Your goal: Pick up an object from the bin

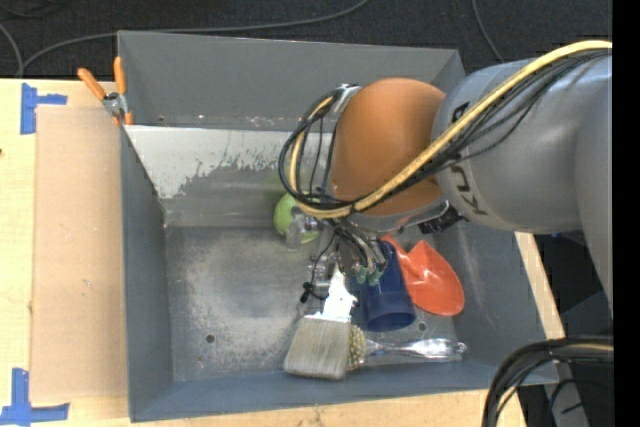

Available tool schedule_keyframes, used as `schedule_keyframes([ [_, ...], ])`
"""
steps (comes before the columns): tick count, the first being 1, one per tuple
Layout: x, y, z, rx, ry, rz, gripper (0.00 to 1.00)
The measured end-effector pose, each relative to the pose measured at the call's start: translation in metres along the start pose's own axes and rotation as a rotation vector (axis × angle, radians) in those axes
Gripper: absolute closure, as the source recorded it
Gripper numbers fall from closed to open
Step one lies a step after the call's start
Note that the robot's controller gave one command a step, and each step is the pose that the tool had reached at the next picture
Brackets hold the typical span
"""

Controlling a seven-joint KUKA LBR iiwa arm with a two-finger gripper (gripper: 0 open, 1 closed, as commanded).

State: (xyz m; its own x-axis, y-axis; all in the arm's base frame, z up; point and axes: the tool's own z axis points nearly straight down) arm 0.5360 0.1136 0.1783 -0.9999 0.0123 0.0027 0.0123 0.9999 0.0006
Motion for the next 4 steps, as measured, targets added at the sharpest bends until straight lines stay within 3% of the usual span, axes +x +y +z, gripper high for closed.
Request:
schedule_keyframes([
  [1,0.0,0.0,0.0,0.0,0.0,0.0,0.0],
  [2,0.038,-0.006,0.075,0.002,0.012,-0.062,0.0],
  [3,0.044,-0.002,0.071,0.001,0.001,-0.055,0.0],
  [4,0.036,0.025,0.072,0.0,0.003,-0.319,0.0],
])
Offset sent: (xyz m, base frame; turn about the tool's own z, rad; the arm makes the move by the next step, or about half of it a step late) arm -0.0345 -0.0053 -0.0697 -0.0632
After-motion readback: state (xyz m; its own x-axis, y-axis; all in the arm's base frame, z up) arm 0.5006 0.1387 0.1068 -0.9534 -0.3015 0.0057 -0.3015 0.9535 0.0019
